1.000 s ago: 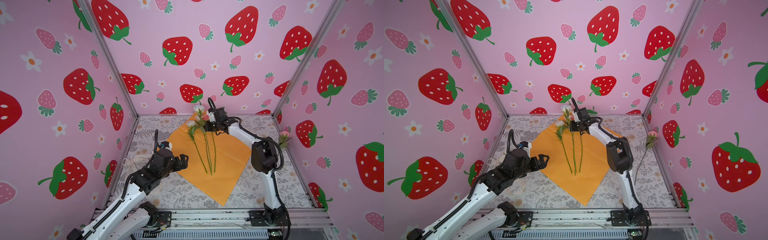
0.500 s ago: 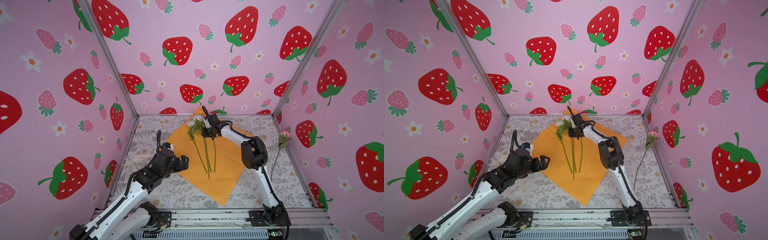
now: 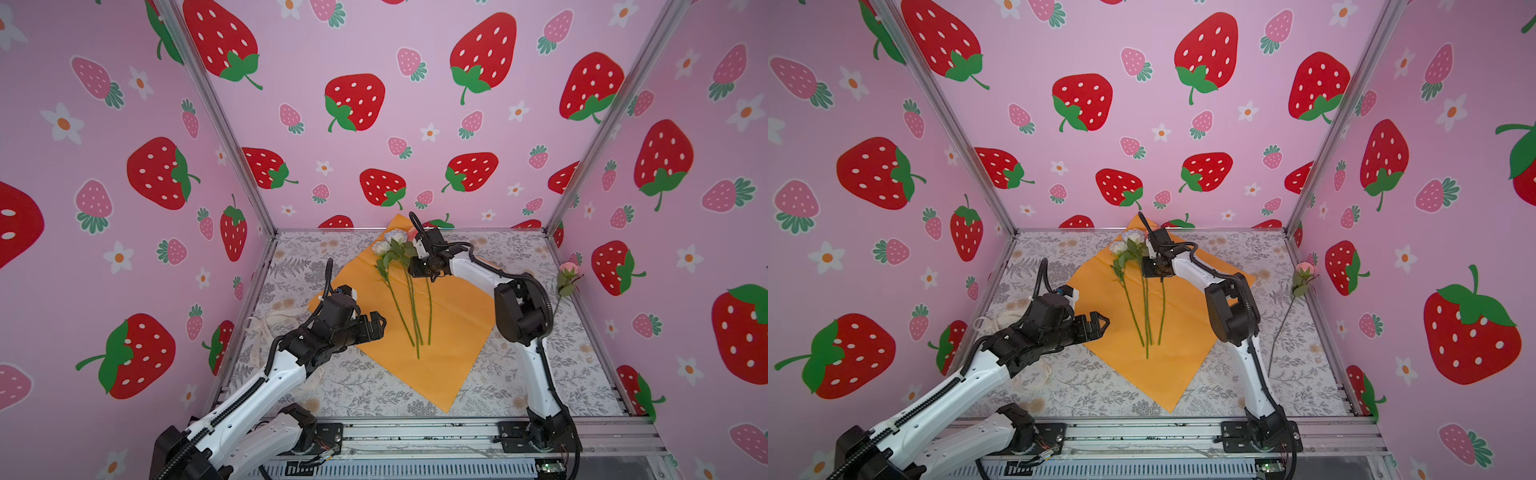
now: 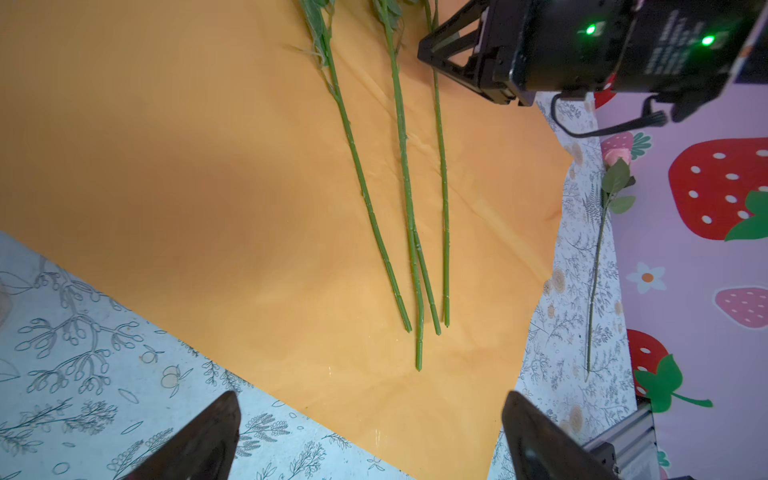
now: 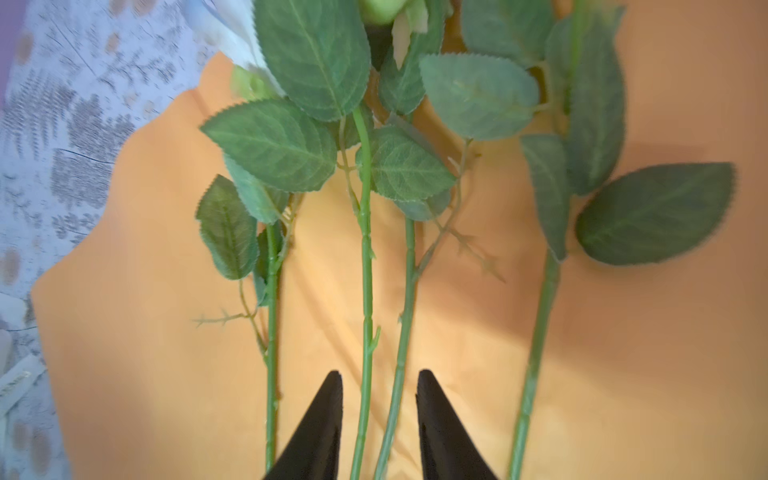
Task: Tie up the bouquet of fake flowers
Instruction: 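Lay the rose onto the paper with the others using the right gripper, then return the right gripper to grasp the last pink rose stem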
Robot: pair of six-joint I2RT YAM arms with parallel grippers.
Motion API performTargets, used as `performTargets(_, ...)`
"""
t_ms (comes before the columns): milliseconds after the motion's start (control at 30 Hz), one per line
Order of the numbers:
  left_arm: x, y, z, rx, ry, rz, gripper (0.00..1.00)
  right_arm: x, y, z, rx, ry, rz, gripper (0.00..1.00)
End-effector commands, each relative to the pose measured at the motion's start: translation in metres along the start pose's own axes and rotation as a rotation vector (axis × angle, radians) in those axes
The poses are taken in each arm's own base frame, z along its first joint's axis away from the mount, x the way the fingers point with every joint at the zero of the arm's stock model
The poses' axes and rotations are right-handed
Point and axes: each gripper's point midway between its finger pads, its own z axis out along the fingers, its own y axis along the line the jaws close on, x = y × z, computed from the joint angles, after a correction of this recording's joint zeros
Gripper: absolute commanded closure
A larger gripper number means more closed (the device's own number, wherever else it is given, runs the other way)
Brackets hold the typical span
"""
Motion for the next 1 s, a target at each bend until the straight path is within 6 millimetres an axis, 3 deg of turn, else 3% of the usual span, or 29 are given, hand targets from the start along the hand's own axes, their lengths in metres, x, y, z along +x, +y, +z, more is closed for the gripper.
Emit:
performTargets(0, -0.004, -0.021, 0.005, 0.095, 0.022, -0.003, 0.01, -0.040, -0.012, -0.055, 0.033, -0.177, 0.008, 0.65)
performTargets(100, -0.002, -0.029, 0.013, 0.128, 0.054, -0.007, 0.01, -0.032, -0.045, -0.082, 0.085, -0.223, 0.059, 0.65)
performTargets(200, -0.001, -0.038, 0.023, 0.162, 0.090, -0.009, 0.01, -0.014, -0.095, -0.115, 0.153, -0.281, 0.151, 0.64)
performTargets(400, 0.005, -0.064, 0.042, 0.217, 0.158, 0.030, 0.01, 0.048, -0.204, -0.178, 0.319, -0.351, 0.370, 0.64)
performTargets(500, 0.013, -0.083, 0.054, 0.241, 0.213, 0.074, 0.01, 0.083, -0.249, -0.203, 0.406, -0.349, 0.445, 0.64)
performTargets(800, 0.046, -0.159, 0.092, 0.334, 0.381, 0.196, 0.01, 0.170, -0.333, -0.240, 0.608, -0.251, 0.578, 0.60)
performTargets(967, 0.072, -0.189, 0.108, 0.367, 0.460, 0.232, 0.01, 0.188, -0.368, -0.247, 0.804, -0.111, 0.575, 0.59)
